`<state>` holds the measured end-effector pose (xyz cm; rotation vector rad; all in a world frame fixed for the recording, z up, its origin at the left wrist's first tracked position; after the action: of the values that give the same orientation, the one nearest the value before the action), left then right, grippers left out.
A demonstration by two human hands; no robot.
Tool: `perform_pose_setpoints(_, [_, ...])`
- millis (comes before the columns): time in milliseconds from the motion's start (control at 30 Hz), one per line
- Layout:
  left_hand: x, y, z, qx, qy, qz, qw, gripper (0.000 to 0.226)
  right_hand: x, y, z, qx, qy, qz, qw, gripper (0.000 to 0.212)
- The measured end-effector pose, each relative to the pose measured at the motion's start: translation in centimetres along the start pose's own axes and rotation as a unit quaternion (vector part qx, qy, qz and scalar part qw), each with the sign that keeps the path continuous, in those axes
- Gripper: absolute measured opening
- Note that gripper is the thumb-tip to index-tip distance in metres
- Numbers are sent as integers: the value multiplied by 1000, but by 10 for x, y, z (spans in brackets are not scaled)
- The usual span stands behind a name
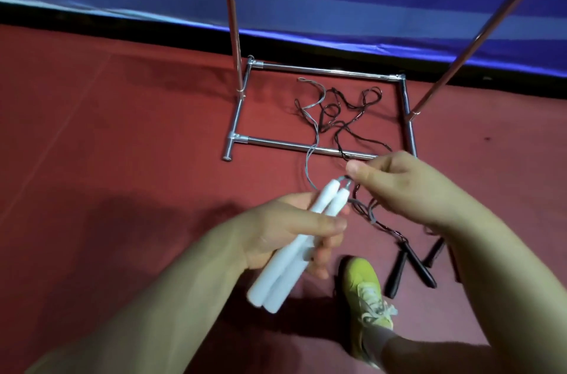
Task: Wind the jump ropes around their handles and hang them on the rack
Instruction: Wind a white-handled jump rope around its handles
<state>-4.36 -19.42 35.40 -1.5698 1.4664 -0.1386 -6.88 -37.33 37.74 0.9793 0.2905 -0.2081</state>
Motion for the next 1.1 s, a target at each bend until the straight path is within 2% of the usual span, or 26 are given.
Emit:
perform_pose_setpoints(67, [2,4,-2,36,-40,10,998,9,2,-7,0,-19,-40,-21,999,54])
perform_pose_setpoints(133, [4,7,-3,40,-53,10,998,13,3,-9,-3,-18,-37,-33,999,55])
perform_pose_setpoints(200, [3,5,-3,-20,-32,-13,999,14,3,-9,-11,25,-18,-35,999,62])
perform_pose_setpoints(300, [5,0,4,-129,22,-67,989,10,7,-7,-24,122,45,-16,991,84])
perform_pose_setpoints(400, [7,-7,15,-197,47,-114,973,30,12,-11,-30,125,65,-10,990,98])
perform_pose_setpoints(500, [6,-17,18,-198,-38,-128,971,42,9,-7,-29,80,59,14,995,86])
perform_pose_setpoints(600, [9,-16,35,-8,-222,-82,972,46,-1,4,-23,39,52,48,997,61])
perform_pose_setpoints(667, [9,-15,40,77,-260,-36,962,43,-5,6,-17,-18,52,74,996,39])
perform_pose_setpoints(733, [10,-14,32,98,-214,-26,972,21,-6,9,-7,-34,38,79,996,16])
perform_pose_setpoints(767, [10,-13,27,121,-188,-18,975,11,-8,9,-3,2,29,82,996,13])
perform_pose_setpoints(867, [12,-7,16,231,-136,33,963,17,-10,8,5,125,5,93,988,9])
perform_pose_setpoints(967, [13,-3,8,288,-81,62,952,21,-8,9,-3,148,6,113,983,7])
perform_pose_setpoints(1033, [10,-3,0,271,-27,59,960,10,-3,7,-8,169,5,98,981,7])
perform_pose_setpoints(1100, [6,-4,-1,204,42,38,977,14,2,5,-11,246,30,61,967,11])
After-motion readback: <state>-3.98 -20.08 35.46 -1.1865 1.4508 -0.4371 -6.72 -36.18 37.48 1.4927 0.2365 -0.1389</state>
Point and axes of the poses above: each hand's wrist, its own x-axis towards the middle knuckle, its own z-axis out of the back of the hand, y = z × x, the point moved 1 cm from there along x, towards the middle knuckle
